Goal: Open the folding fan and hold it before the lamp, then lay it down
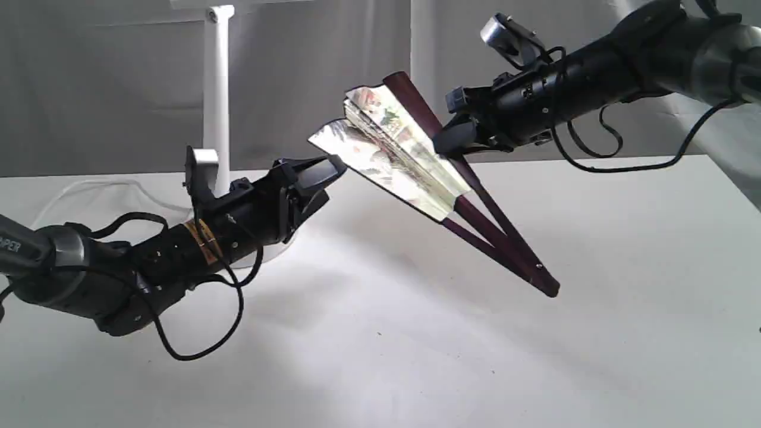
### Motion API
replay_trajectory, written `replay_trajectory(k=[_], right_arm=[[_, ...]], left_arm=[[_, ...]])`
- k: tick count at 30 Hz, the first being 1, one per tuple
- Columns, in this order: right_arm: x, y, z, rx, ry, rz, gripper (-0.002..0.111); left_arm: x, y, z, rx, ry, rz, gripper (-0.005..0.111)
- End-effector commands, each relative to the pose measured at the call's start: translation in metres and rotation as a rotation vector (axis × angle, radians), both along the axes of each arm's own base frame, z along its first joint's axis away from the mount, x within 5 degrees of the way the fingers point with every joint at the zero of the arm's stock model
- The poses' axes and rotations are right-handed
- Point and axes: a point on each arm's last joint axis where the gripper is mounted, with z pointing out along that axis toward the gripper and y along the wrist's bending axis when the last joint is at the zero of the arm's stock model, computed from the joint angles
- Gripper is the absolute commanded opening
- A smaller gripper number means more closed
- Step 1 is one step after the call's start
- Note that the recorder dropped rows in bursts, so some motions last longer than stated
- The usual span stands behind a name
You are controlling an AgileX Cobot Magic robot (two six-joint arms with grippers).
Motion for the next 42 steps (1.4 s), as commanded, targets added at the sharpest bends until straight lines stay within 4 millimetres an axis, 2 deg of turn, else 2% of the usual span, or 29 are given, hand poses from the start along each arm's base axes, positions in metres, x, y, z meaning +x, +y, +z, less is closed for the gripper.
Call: replay_trajectory(k=[1, 9, 23, 27, 31, 35, 42], right_arm=[[-0.003, -0.002, 0.007, 0.055, 0.023, 0.008, 0.000], [-0.011, 0.013, 0.007, 0.066, 0.038, 0.100, 0.000], [-0.023, 0.022, 0.000, 0.126, 0.061, 0.213, 0.000], [-0.027, 0.034, 0.005, 0.194, 0.074, 0.241, 0.000], [-0.034, 0.055, 0.005, 0.196, 0.075, 0.279, 0.000], [-0.035, 0.065, 0.005, 0.193, 0.063, 0.273, 0.000], [-0.033, 0.063, 0.004, 0.174, 0.052, 0.255, 0.000]], left_arm=[[0.004, 0.004, 0.005, -0.030, -0.012, 0.052, 0.069], [0.011, 0.011, 0.005, -0.074, 0.017, 0.159, 0.069], [0.011, 0.011, 0.005, -0.077, 0.020, 0.165, 0.069], [0.011, 0.011, 0.005, -0.078, 0.020, 0.167, 0.069], [0.011, 0.011, 0.005, -0.078, 0.020, 0.167, 0.069], [0.011, 0.011, 0.005, -0.078, 0.020, 0.167, 0.068], [0.011, 0.011, 0.005, -0.078, 0.020, 0.167, 0.068]])
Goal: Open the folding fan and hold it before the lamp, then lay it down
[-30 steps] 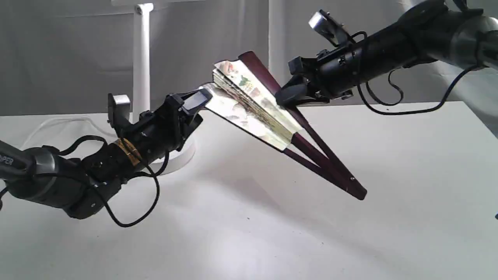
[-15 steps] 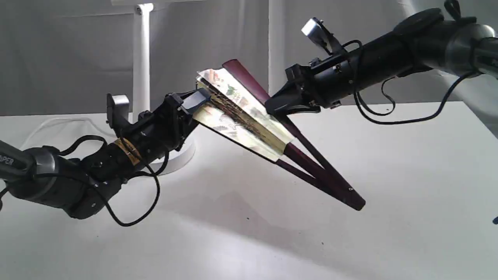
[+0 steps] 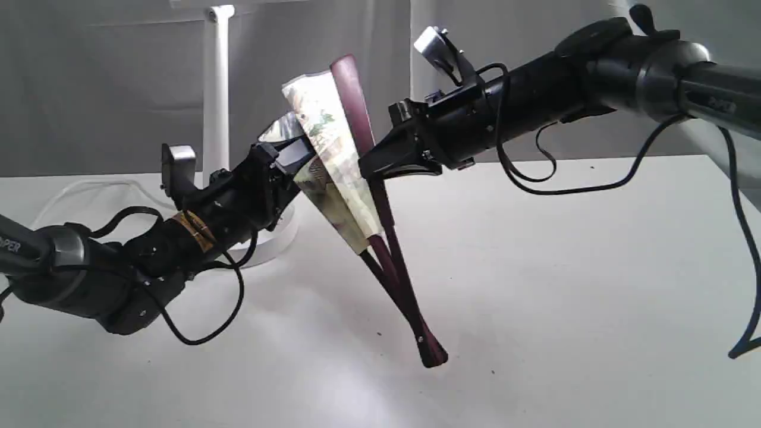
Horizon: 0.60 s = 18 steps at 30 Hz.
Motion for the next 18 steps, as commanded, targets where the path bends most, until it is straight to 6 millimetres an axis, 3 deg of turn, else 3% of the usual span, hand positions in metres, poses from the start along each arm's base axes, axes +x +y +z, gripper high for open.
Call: replay_trajectory(k=[1, 10, 18], right_arm=[[-0.0004, -0.0004, 0.0042, 0.005, -0.015, -0.005, 0.000], [-0.0066, 0.0001, 0.0053, 0.022, 0.021, 0.055, 0.000], [-0.0066, -0.0002, 0.0048, 0.015, 0.020, 0.056, 0.000]], left_arm=[[0.0005, -0.0004, 0.0029, -0.001, -0.017, -0.001, 0.068], [0.0013, 0.0010, 0.0031, -0.007, -0.015, 0.010, 0.068], [-0.0057, -0.0063, 0.0096, -0.026, -0.094, -0.098, 0.068]])
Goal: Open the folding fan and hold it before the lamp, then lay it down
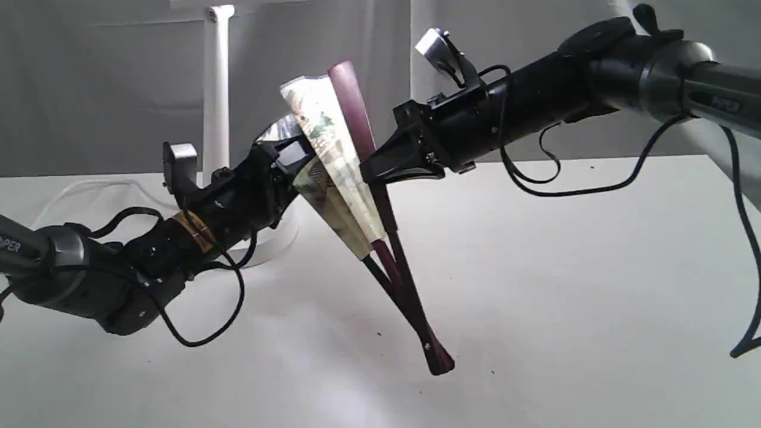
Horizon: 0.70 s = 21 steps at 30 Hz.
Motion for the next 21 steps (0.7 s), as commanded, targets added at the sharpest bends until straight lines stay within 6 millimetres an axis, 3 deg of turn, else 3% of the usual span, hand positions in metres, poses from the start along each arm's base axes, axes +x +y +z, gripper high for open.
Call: replay_trajectory(k=[1, 9, 16, 21], right_arm=[[-0.002, -0.001, 0.005, 0.010, -0.003, 0.009, 0.000], [-0.002, -0.002, 0.003, -0.010, -0.004, 0.012, 0.000], [-0.002, -0.002, 0.003, -0.012, -0.006, 0.014, 0.000], [-0.002, -0.001, 0.003, -0.006, -0.005, 0.012, 0.000]], left_arm=[[-0.004, -0.005, 0.006, -0.006, -0.059, -0.075, 0.068], [0.000, 0.017, 0.004, 0.037, -0.066, -0.086, 0.065], [0.001, 0.023, 0.004, 0.041, -0.066, -0.077, 0.041], [0.000, 0.021, 0.003, 0.048, -0.068, -0.092, 0.048]])
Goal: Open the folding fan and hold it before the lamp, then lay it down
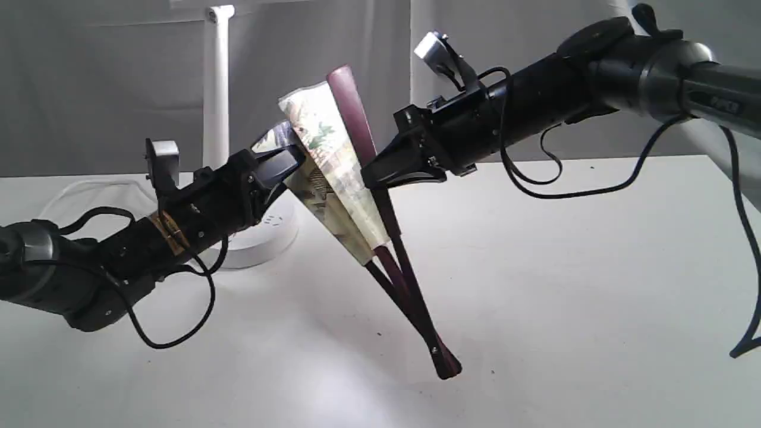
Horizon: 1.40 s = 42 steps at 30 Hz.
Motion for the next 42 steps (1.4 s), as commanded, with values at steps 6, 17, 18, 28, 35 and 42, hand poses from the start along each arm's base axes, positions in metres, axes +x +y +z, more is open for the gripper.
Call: replay_trajectory(k=[6, 17, 18, 28, 35, 42], right_arm=[[-0.001, 0.000, 0.005, 0.015, -0.004, 0.000, 0.000], [-0.001, 0.003, 0.008, 0.052, 0.006, -0.009, 0.000], [-0.001, 0.003, 0.008, 0.049, 0.005, -0.008, 0.000], [-0.002, 0.004, 0.006, 0.033, 0.005, -0.001, 0.000], [-0.008, 0.016, 0.006, 0.033, -0.002, 0.031, 0.000], [-0.007, 0.014, 0.006, 0.031, -0.003, 0.027, 0.000]], left_arm=[[-0.001, -0.003, 0.003, -0.008, -0.018, -0.019, 0.059], [-0.001, -0.003, 0.003, -0.002, -0.024, -0.019, 0.059], [-0.001, -0.003, 0.003, -0.002, -0.024, -0.019, 0.059], [-0.001, -0.003, 0.003, 0.014, -0.042, -0.013, 0.047], [-0.001, -0.003, 0.003, 0.014, -0.042, -0.013, 0.038], [-0.001, -0.002, 0.003, 0.008, -0.037, -0.011, 0.038]])
